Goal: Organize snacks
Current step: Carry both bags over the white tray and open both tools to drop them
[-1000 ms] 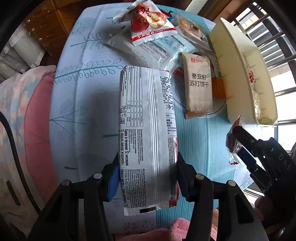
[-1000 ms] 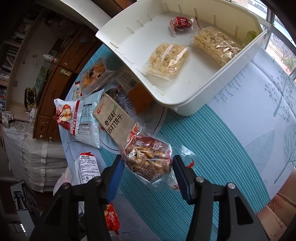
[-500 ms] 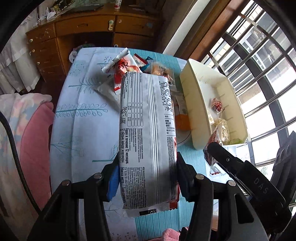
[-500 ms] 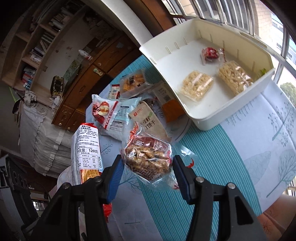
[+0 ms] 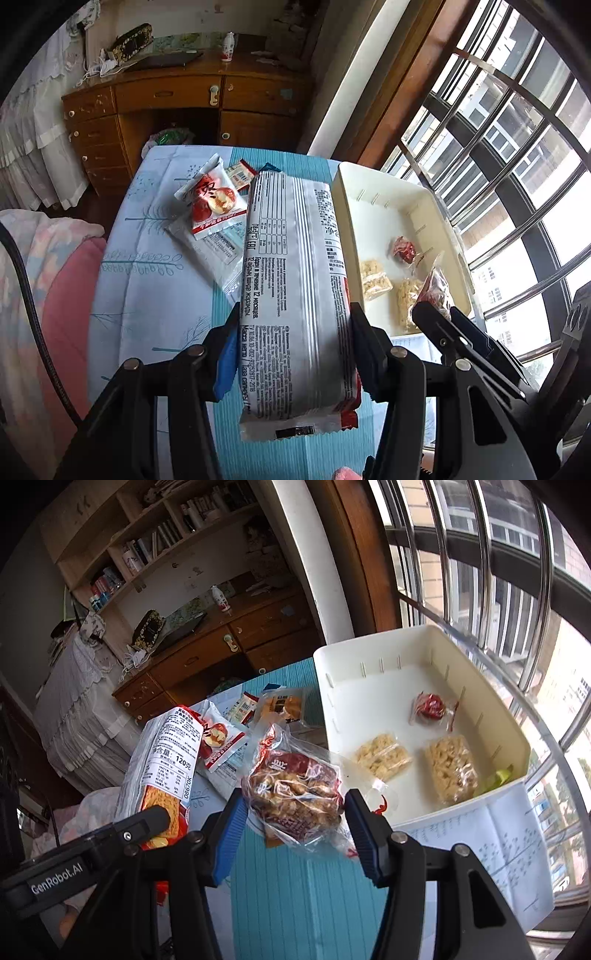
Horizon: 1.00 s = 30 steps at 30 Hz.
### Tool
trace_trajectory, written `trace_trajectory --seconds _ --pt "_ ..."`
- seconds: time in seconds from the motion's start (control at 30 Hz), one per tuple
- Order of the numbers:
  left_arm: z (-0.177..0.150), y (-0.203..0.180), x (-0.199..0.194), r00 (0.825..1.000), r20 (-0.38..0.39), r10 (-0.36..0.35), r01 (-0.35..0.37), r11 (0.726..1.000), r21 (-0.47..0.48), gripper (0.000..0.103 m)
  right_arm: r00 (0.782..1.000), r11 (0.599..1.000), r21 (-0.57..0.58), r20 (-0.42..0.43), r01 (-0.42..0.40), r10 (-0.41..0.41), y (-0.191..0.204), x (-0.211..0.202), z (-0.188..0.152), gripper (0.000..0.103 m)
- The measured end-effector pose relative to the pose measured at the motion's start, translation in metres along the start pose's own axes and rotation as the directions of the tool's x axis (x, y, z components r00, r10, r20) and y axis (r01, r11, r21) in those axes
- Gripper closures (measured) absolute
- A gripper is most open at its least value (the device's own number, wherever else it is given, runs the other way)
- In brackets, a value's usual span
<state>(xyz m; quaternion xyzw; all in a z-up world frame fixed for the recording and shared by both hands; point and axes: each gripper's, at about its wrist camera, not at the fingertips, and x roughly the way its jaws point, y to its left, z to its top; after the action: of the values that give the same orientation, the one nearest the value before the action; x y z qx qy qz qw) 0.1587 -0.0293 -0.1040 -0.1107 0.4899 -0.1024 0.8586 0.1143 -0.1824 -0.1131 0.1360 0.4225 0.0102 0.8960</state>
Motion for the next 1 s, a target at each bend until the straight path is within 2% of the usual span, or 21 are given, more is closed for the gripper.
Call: trace_trajectory --seconds 0.33,0.4,0.43,0.57,0.7,1.0 --pt "0.011 -0.071 0.014 0.996 0.090 -0.017 0.016 1.000 0.012 0.053 0.995 0.980 -0.185 0.088 0.068 -0.052 -0.042 -0.021 0.027 0.048" --pt "0.014 -0.084 0.021 0.995 0.099 -0.021 0.020 1.000 0.013 0.081 0.993 0.975 -0.207 0.100 0.080 -0.061 -0.052 -0.023 0.032 0.048" --pt "0.017 -0.090 0.023 0.994 0.105 -0.040 0.038 0.999 0.020 0.087 0.992 0.972 -0.216 0.104 0.087 -0.065 -0.057 -0.023 0.034 0.048" --pt "0.030 -0.121 0.033 0.987 0.147 -0.061 0.054 0.997 0.051 0.087 0.989 0.959 -0.259 0.122 0.116 -0.086 -0.076 -0.021 0.041 0.048" --pt "0.036 -0.134 0.045 0.990 0.131 -0.058 0.056 0.998 0.020 0.087 0.988 0.951 -0.278 0.111 0.132 -0.104 -0.097 -0.013 0.047 0.048" --pt "0.032 -0.120 0.048 0.993 0.114 0.009 -0.003 0.999 -0.054 0.087 0.992 0.952 -0.280 0.068 0.123 -0.108 -0.117 0.008 0.060 0.042"
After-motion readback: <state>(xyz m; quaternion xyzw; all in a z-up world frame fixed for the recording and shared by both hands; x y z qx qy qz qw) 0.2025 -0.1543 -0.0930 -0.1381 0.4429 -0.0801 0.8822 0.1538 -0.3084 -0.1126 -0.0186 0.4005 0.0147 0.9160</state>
